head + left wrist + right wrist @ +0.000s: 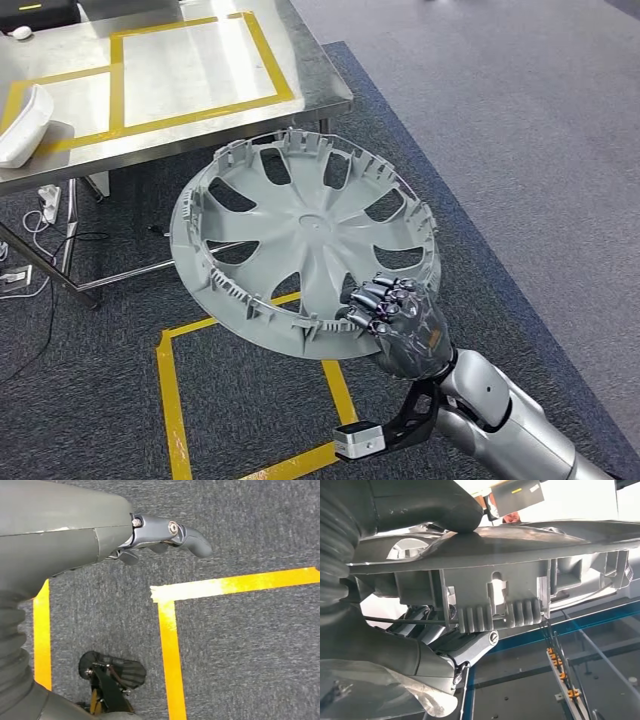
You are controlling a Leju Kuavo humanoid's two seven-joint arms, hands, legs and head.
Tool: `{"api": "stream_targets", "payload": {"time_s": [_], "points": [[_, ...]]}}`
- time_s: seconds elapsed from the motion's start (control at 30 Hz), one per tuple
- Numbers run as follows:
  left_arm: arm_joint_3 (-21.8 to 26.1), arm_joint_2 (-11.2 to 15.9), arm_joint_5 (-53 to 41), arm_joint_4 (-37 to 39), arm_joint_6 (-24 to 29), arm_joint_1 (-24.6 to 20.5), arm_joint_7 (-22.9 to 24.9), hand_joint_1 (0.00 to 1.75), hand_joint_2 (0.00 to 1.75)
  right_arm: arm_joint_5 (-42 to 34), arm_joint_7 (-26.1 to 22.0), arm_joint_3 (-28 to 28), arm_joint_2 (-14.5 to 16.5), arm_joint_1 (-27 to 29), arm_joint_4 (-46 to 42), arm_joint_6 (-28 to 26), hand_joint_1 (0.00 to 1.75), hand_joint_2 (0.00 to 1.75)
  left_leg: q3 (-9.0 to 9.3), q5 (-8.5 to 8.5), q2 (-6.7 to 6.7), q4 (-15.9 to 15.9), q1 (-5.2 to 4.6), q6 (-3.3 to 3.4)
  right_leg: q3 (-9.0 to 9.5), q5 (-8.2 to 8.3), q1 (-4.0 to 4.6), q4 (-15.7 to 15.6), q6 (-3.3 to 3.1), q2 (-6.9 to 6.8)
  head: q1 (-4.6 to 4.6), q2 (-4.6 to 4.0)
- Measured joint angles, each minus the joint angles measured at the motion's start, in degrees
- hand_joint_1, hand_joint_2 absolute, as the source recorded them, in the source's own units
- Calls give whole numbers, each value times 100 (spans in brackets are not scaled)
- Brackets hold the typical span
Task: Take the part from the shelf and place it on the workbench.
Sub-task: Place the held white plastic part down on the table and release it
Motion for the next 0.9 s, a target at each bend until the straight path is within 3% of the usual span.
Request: {"api": "stream_targets", "payload": {"time_s": [0.07, 0.13, 0.17, 0.27, 0.3, 0.33, 0.4, 0.43, 0.5, 0.57, 0.6, 0.77, 0.9], "points": [[-30, 10, -1, 2, 2, -6, -73, 0, 175, -3, -9, -19, 0, 13, -4, 0, 175, 175, 52, 12, 15, -81, 1, 41, 43, 18, -10, -82, 33, 6, -5, 0], [-72, 15, 0, 4, -1, -11, -141, 0, 175, -9, -15, -57, -1, 31, -13, -1, 175, 175, 198, 78, 55, -295, 29, 103, 45, -39, -1, -54, 71, -83, 4, 0], [-85, 16, 0, 6, 0, -13, -157, 0, 175, -14, -17, -74, -1, 35, -17, -2, 175, 175, 268, 111, 83, -387, 49, 114, -43, -144, 4, 132, 92, -155, 16, 0], [-115, 32, 1, 31, 21, -13, -169, 0, 175, -25, -28, -90, 1, 44, -17, -2, 175, 175, 313, 74, 160, -389, 65, 93, -640, -556, -35, 1180, 201, -289, 34, 0], [-127, 35, 1, 45, 29, -13, -169, 0, 175, -27, -31, -91, 2, 54, -16, 0, 175, 175, 316, 39, 176, -358, 76, 72, -763, -549, -55, 1353, 239, -301, 33, 0], [-141, 38, 1, 59, 37, -13, -169, 0, 175, -28, -32, -91, 3, 66, -16, 2, 175, 175, 321, -5, 185, -314, 95, 41, -768, -427, -77, 1297, 278, -308, 33, 0], [-164, 46, 2, 78, 51, -14, -169, 0, 175, -31, -33, -91, 2, 82, -14, 5, 175, 175, 324, -124, 184, -179, 147, -50, -486, -45, -123, 661, 359, -299, 37, 0], [-173, 61, 2, 85, 61, -15, -169, 0, 175, -31, -33, -90, 2, 83, -10, 5, 175, 175, 307, -192, 179, -90, 157, -106, -330, 64, -133, 365, 370, -269, 56, 0], [-183, 87, 8, 97, 89, -14, -168, 0, 175, -28, -33, -88, 2, 86, -3, 7, 175, 175, 263, -278, 169, 36, 143, -187, -199, 68, -130, 169, 271, -221, 66, 0], [-188, 105, 15, 115, 115, -13, -165, 0, 175, -25, -33, -90, 2, 94, -1, 7, 175, 175, 254, -290, 170, 53, 133, -220, -202, 44, -116, 220, 127, -229, 42, 0], [-190, 113, 16, 124, 126, -14, -163, 0, 175, -24, -28, -94, 1, 100, 1, 7, 175, 175, 273, -298, 187, 46, 136, -223, -196, 36, -114, 222, 101, -240, 26, 0], [-210, 151, 32, 154, 213, -12, -139, 0, 175, -7, -8, -96, -2, 111, 4, 8, 175, 175, 326, -291, 230, -6, 123, -157, -188, 18, -118, 216, 60, -263, 5, 0], [-228, 154, 59, 177, 254, -17, -117, 0, 175, -1, -7, -95, -2, 122, 4, 11, 175, 175, 326, -282, 239, -27, 125, -145, -188, -4, -88, 216, 22, -262, 8, 0]]}}
